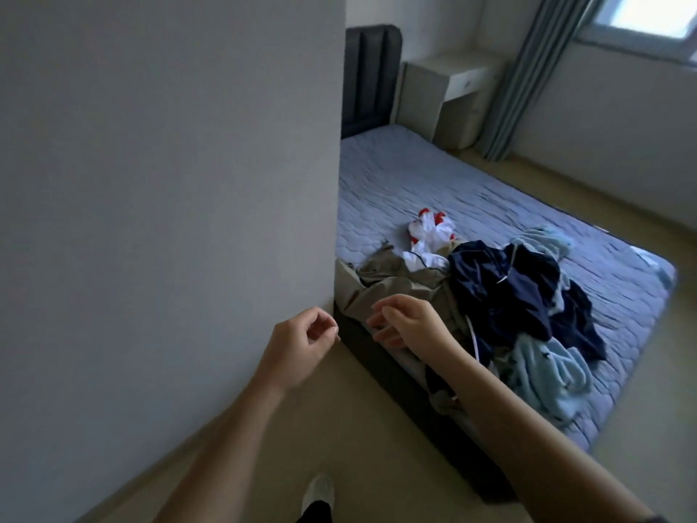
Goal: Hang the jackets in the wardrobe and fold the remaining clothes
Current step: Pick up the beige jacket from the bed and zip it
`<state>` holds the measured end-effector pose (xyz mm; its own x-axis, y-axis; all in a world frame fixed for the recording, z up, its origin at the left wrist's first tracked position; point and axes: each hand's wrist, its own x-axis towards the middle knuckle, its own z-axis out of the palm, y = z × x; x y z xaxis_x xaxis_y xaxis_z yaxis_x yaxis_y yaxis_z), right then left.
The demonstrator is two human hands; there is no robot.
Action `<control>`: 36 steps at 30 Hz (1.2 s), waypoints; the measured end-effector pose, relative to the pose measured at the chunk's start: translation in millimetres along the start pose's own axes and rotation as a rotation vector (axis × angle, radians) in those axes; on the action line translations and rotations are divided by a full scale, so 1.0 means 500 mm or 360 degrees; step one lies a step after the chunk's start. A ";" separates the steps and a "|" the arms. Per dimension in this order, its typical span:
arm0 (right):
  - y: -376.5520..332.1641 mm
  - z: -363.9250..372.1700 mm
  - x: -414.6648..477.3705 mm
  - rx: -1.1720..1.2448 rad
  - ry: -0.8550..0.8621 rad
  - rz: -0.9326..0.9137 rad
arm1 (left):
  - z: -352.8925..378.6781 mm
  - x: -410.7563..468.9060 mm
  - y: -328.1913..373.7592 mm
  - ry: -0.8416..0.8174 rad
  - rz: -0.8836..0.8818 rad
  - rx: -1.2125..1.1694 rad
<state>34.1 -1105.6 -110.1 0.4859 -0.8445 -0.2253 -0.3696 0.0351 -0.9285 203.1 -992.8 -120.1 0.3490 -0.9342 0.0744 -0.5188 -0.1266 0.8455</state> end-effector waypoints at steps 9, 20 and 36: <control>0.072 -0.169 0.092 0.0220 0.0505 0.0301 | 0.150 0.282 0.038 -0.0548 0.0194 -0.0013; 0.236 -0.404 0.238 0.0418 0.0632 0.0547 | 0.447 0.491 0.092 -0.0875 0.0110 -0.0012; 0.498 -0.517 0.522 0.0208 0.0340 0.0963 | 0.714 0.719 -0.086 -0.0647 -0.0436 0.0112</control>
<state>-135.8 -1455.1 -323.8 0.0493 -0.7423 -0.6682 -0.4223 0.5908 -0.6875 72.3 -1442.3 -318.7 0.1543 -0.9161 -0.3700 -0.5067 -0.3949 0.7664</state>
